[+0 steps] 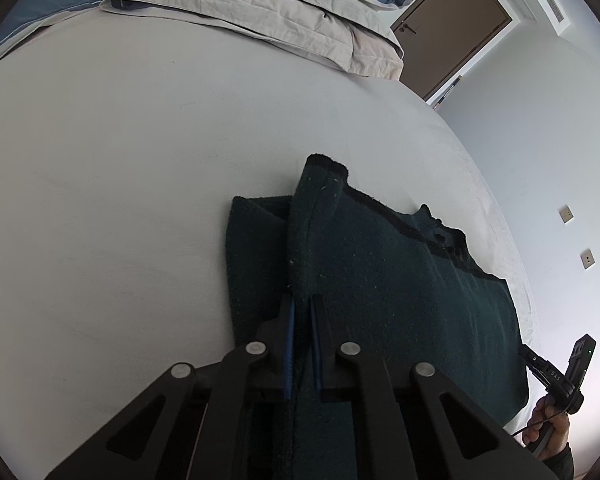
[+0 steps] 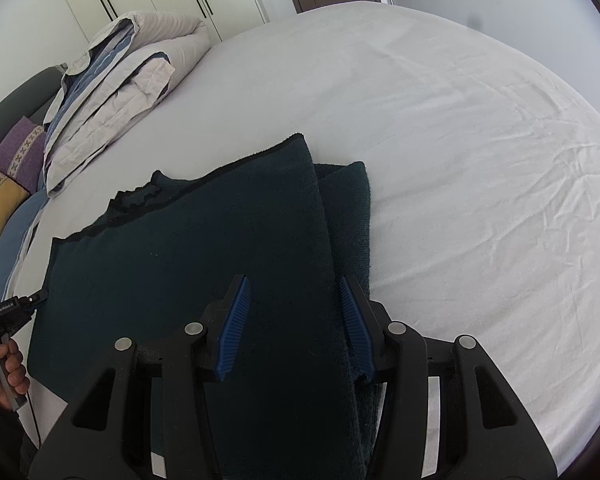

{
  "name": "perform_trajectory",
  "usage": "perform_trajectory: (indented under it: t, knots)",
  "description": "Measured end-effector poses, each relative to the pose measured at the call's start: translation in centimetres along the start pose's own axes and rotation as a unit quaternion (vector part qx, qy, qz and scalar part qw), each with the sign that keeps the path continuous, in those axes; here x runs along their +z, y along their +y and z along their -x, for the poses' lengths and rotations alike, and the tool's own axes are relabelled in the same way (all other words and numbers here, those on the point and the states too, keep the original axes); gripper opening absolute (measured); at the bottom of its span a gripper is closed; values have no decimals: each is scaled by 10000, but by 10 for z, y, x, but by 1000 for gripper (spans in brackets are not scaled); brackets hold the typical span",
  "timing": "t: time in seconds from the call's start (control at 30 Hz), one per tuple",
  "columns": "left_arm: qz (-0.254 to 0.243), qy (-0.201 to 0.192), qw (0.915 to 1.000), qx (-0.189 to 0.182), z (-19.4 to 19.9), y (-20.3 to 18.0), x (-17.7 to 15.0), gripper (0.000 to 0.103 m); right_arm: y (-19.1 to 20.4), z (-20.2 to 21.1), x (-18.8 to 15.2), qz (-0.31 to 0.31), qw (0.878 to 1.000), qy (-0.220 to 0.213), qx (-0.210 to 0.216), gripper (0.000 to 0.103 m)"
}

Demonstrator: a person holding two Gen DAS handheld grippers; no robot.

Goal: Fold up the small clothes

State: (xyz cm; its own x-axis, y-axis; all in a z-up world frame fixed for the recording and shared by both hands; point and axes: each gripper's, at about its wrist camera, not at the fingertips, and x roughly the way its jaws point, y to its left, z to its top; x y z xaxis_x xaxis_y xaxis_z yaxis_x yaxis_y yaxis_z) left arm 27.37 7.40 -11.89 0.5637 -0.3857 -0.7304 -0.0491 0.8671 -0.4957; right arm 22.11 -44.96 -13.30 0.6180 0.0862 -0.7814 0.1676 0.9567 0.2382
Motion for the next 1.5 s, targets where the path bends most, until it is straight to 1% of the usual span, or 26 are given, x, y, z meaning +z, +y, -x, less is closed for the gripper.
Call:
perform_trajectory:
  t: [0.03, 0.1, 0.13, 0.17, 0.2, 0.23, 0.27, 0.43, 0.53, 0.6, 0.67, 0.77, 0.87, 0.93, 0.97, 1.0, 1.07, 1.1, 1.23, 1.27, 1.3, 1.37, 1.4, 1.43, 1.5]
  knots:
    - [2, -17, 10000, 5, 0, 0, 0, 7, 1, -1, 0, 0, 10000, 11, -32, 43]
    - [26, -50, 10000, 9, 1, 1, 0, 7, 1, -1, -1, -19, 9998, 17, -198, 34]
    - [43, -53, 10000, 4, 1, 1, 0, 7, 0, -1, -1, -78, 9997, 37, -225, 28]
    - [63, -58, 10000, -2, 1, 2, 0, 7, -2, -1, -1, -129, 9996, 59, -246, 18]
    - [85, -73, 9999, -6, 2, 3, 0, 7, -3, -1, -1, -161, 9994, 86, -282, 12]
    - [107, -90, 9999, -14, 3, 4, 0, 7, -4, 0, -2, -188, 9993, 97, -294, 6]
    - [141, -104, 9998, -31, 4, 6, 0, 7, -5, 2, -3, -220, 9994, 94, -264, 6]
    - [310, -215, 9992, -90, 11, 14, 1, 7, -1, 16, -5, -415, 9991, -38, 30, 5]
    - [348, -251, 9990, -94, 12, 15, 1, 7, 6, 10, -7, -278, 9996, 35, -27, 5]
    - [393, -262, 9988, -101, 12, 16, 0, 7, 1, -5, -8, -327, 9992, 192, -123, 5]
    - [435, -260, 9987, -103, 11, 19, -1, 7, -9, -11, -10, -531, 9984, 167, -10, 5]
    - [469, -240, 9985, -117, 8, 22, -3, 7, -15, -8, -12, -699, 9974, 40, 170, 6]
    - [484, -212, 9985, -113, 11, 22, -4, 9, -19, -3, -14, -762, 9969, 69, 167, 6]
    - [413, -311, 9987, 24, 23, 18, -4, 11, -18, 5, -15, -747, 9972, 36, -18, 7]
    - [352, -429, 9984, 98, 31, 15, -5, 16, -15, 12, -15, -672, 9977, -39, -114, 9]
    - [313, -514, 9981, 153, 38, 13, -6, 25, -11, 18, -16, -568, 9981, -142, -208, 11]
    - [278, -621, 9974, 237, 51, 9, -12, 29, -3, 31, -16, -404, 9981, -290, -369, 23]
    - [192, -636, 9976, 194, 56, 4, -15, 29, 1, 36, -17, -380, 9982, -341, -324, 24]
    - [-550, -522, 9970, 178, 57, -37, -36, 29, 29, 48, -21, -212, 9989, -337, 239, 24]
    - [-715, -470, 9962, 189, 54, -45, -41, 32, 38, 48, -24, -124, 9988, -271, 383, 24]
    - [-833, -430, 9954, 216, 50, -52, -46, 33, 48, 46, -26, -9, 9987, -211, 457, 24]
    - [-799, -369, 9958, 250, 44, -54, -52, 34, 63, 44, -34, 115, 9985, -130, 519, 24]
    - [-727, -330, 9966, 190, 42, -52, -55, 33, 69, 42, -38, 117, 9978, -48, 656, 24]
    - [-690, -303, 9971, 127, 41, -51, -57, 34, 73, 41, -42, 100, 9959, 60, 902, 24]
    - [-773, -281, 9966, 48, 40, -52, -63, 34, 82, 38, -50, 51, 9898, 204, 1412, 24]
